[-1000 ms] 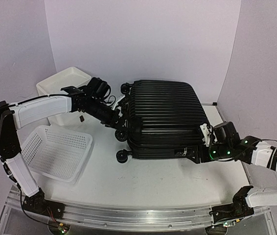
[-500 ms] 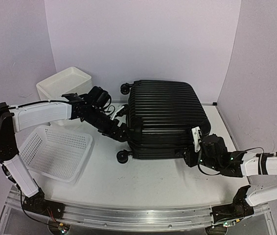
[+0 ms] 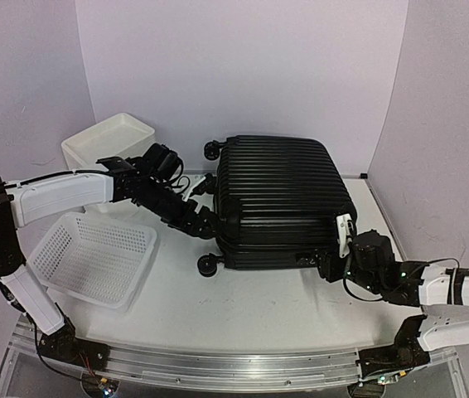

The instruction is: Open, take out, and arrange the luggage

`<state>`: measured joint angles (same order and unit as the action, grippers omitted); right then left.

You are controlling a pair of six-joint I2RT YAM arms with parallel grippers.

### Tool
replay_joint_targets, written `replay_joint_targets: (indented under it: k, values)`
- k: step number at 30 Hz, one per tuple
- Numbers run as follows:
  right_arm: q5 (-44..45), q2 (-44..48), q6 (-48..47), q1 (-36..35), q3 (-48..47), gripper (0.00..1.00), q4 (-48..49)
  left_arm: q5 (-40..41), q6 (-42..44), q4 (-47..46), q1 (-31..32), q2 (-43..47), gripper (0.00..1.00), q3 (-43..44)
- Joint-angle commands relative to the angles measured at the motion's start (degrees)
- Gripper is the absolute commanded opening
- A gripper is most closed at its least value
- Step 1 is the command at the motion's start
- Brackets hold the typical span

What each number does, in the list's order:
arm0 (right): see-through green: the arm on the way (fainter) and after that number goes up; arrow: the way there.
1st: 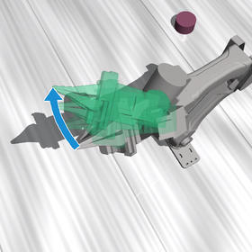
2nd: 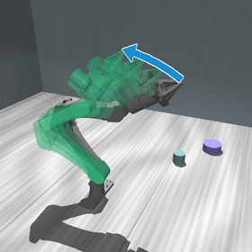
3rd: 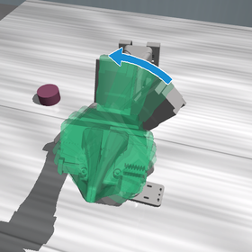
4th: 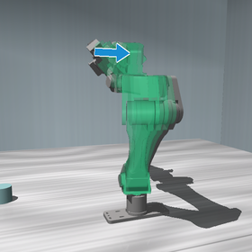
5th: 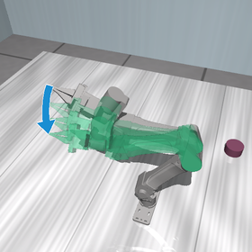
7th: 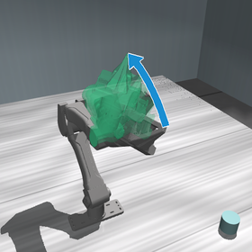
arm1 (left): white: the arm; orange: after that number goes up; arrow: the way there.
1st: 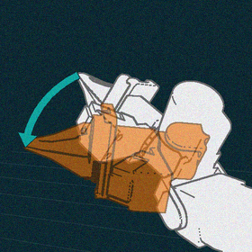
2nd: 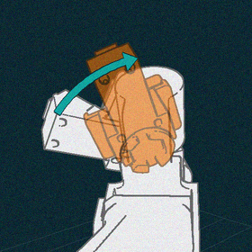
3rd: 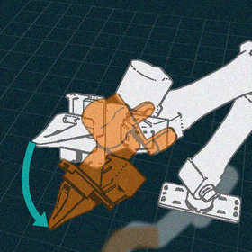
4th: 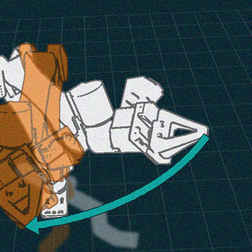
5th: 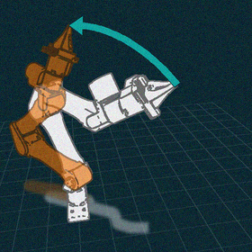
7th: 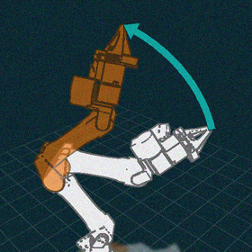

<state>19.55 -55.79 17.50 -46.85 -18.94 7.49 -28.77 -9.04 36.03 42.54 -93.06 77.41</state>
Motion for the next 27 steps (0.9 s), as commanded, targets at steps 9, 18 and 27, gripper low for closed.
replay_joint_targets:
  k: [9, 18, 27]
  values:
    - [-17.9, -3.7, 4.6, 8.1, 0.7, 0.44, 5.5, -5.6, -2.9, -6.2, 0.2, 6.1, 0.86, -2.3]
    - [-18.3, -7.1, 5.5, 8.1, 1.6, 0.34, 12.7, -7.7, -3.9, -8.2, 0.2, 6.7, 0.85, -2.7]
    - [-14.7, -10.8, 6.8, 8.0, 1.6, 0.18, 17.1, -7.3, -4.5, -8.4, 0.2, 7.0, 0.85, -3.3]
